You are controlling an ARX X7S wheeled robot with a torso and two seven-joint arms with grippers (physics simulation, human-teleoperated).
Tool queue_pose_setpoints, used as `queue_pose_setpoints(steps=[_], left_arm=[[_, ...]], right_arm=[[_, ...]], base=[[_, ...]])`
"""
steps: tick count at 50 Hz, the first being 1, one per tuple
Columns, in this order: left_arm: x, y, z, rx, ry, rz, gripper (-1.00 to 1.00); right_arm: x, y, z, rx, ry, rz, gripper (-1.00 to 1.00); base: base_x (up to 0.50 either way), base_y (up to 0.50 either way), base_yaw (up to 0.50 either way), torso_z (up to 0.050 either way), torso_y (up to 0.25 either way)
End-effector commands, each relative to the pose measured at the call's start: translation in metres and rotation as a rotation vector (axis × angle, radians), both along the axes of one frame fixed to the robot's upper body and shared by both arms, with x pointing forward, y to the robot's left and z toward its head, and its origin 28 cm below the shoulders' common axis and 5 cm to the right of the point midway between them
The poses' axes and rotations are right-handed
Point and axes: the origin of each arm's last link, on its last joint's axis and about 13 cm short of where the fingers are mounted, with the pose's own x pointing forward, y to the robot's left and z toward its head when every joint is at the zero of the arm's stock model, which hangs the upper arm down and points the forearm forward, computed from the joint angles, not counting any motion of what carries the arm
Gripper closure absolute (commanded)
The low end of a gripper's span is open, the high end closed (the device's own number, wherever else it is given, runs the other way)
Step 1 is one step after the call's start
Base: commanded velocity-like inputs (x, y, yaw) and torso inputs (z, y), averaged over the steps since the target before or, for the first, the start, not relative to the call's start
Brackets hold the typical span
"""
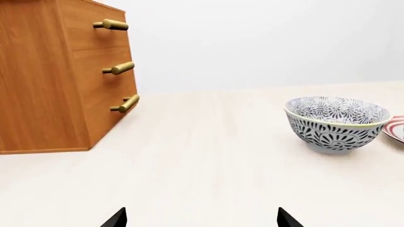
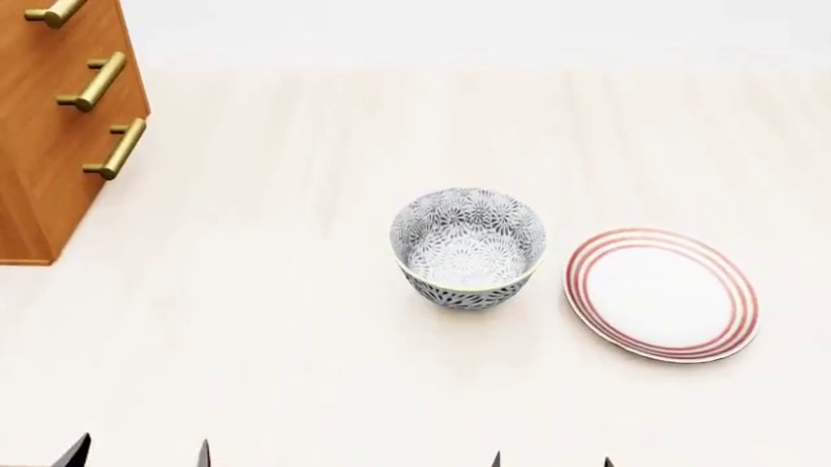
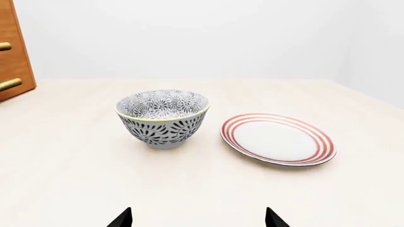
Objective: Put the bowl on top of the cabinet.
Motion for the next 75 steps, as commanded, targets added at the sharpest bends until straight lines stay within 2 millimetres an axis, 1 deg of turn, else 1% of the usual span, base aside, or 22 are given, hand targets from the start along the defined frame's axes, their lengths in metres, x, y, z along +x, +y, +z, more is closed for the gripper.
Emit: queue_pose_setpoints(steps=[1,18,44,62,72,73,75], left_arm=[[0.000,0.000,0.000,-0.003,-0.003,-0.004,-1.00],[0.000,-0.001,-0.001,-0.001,0.003,-0.008,-1.00],[0.000,-0.001,-0.001,0.000,0.004,-0.007,-1.00],[0.000,-0.001,-0.001,0.001,0.003,-0.007,-1.00],[0.000,-0.001,-0.001,0.001,0.003,-0.006,-1.00],[-0.007,-0.004,0.005,0.056,-0.081,-0.018,-1.00],[-0.010,-0.005,0.009,0.065,-0.093,-0.016,-1.00]], right_arm=[[0.000,0.000,0.000,-0.003,-0.001,-0.005,-1.00],[-0.001,0.001,0.000,-0.028,-0.014,-0.038,-1.00],[-0.001,0.001,0.000,-0.024,-0.012,-0.033,-1.00],[-0.002,0.002,0.000,-0.050,-0.027,-0.052,-1.00],[0.001,0.001,0.001,-0.023,0.016,-0.049,-1.00],[-0.013,0.004,0.014,-0.038,-0.078,-0.076,-1.00],[-0.019,0.004,0.019,-0.037,-0.103,-0.077,-1.00]], base=[[0.00,0.00,0.00,0.000,0.000],[0.00,0.02,0.00,0.000,0.000],[0.00,0.45,0.00,0.000,0.000],[0.00,0.06,0.00,0.000,0.000],[0.00,0.04,0.00,0.000,0.000],[0.44,0.00,0.00,0.000,0.000],[0.42,0.00,0.00,0.000,0.000]])
